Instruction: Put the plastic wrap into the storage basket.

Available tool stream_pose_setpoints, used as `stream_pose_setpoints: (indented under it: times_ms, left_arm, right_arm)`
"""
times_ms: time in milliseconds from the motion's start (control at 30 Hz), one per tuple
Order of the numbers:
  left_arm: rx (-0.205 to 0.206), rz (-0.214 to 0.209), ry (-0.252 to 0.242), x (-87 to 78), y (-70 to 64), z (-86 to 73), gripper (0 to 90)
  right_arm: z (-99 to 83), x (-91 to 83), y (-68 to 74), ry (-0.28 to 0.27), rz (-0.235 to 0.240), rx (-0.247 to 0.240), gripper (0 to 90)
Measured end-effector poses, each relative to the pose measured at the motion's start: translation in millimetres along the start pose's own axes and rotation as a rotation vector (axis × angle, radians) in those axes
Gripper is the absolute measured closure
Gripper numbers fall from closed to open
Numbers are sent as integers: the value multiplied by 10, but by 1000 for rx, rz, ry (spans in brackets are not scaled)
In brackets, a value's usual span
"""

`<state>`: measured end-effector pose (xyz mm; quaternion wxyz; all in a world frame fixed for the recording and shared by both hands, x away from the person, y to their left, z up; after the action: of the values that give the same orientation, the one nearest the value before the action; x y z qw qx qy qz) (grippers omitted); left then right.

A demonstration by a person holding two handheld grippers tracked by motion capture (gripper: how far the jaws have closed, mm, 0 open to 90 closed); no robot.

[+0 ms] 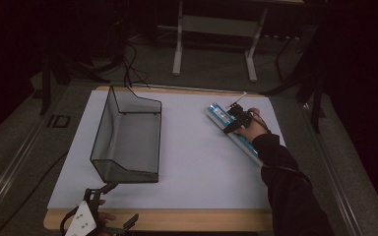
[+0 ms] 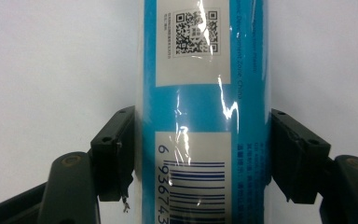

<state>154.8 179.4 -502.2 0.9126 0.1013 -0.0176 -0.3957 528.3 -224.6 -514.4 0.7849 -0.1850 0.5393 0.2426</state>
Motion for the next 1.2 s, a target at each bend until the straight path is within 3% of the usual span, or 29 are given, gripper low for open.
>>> stream_pose_setpoints:
  times_ms: [300, 500, 667, 800, 867, 1033, 1067, 1200]
  left_arm:
    - [2, -4, 3, 9, -9, -1, 3]
    - [3, -5, 4, 7, -12, 1, 2]
    - [2, -10, 4, 13, -14, 2, 3]
    - [4, -9, 4, 14, -20, 5, 3]
    - [2, -9, 5, 22, -20, 4, 2]
    - [1, -11, 6, 33, -23, 5, 2]
    - [2, -11, 7, 34, -24, 4, 2]
    - [-2, -13, 8, 36, -22, 1, 2]
  right_arm:
    - [10, 3, -10, 9, 5, -2, 318]
    - [18, -25, 19, 11, -33, -38, 262]
    - [4, -158, -20, 32, 7, -59, 129]
    - [-44, -268, -69, 48, 34, -76, 105]
    - [-77, -299, -70, 58, 49, -80, 98]
    - [-121, -254, -26, 94, 32, -82, 100]
    - [-117, -237, -30, 90, 17, -84, 115]
    - [-106, -161, -41, 113, 31, -77, 169]
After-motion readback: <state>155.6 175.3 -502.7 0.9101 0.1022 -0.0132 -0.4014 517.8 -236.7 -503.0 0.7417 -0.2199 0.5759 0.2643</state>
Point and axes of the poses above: each handheld gripper's, and its own axes: x roughly forward along the jaws, z roughly out of its top, y roughly to its left, the point moved 2 cm from there along x, roughly forward along the jaws, and after that the axes turned 4 degrees about x, right-handed, at the moved point
